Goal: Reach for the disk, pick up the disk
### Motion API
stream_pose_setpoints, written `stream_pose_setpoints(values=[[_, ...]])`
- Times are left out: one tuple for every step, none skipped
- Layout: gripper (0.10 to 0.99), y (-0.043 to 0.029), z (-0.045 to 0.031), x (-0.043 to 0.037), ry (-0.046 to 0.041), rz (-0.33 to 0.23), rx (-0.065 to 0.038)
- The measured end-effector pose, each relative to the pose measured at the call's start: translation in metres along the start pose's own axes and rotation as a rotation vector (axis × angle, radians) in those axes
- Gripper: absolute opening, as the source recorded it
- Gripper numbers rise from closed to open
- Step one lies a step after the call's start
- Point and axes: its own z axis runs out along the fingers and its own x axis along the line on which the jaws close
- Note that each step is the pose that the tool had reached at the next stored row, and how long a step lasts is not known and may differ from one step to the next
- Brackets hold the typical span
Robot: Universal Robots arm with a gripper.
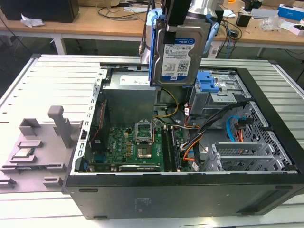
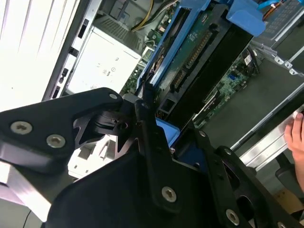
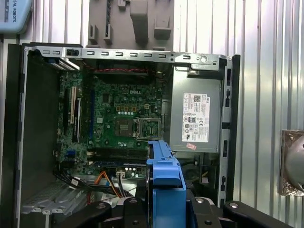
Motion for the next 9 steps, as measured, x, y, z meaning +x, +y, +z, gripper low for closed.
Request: stream_pose_setpoints(values=[[0.369, 0.0000, 0.0001, 0.0023, -0.0001, 0.000, 0.000], [0.369, 0.0001, 0.0001, 0.0041, -0.0002, 0.000, 0.000], [0.369, 0.0001, 0.0002, 0.0061, -0.0001, 0.000, 0.000], [0.369, 0.0002, 0.0002, 0.0084, -0.0002, 0.000, 0.000], [0.369, 0.0002, 0.0003, 0.0098, -0.0001, 0.000, 0.000], [0.369, 0.0003, 0.0003, 0.0126, -0.0002, 0.000, 0.000], [0.369, 0.0004, 0.0004, 0.0150, -0.0002, 0.000, 0.000], [0.369, 0.0004, 0.0005, 0.0168, -0.0002, 0.000, 0.000], [0.369, 0.0005, 0.0005, 0.0182, -0.0002, 0.000, 0.000]])
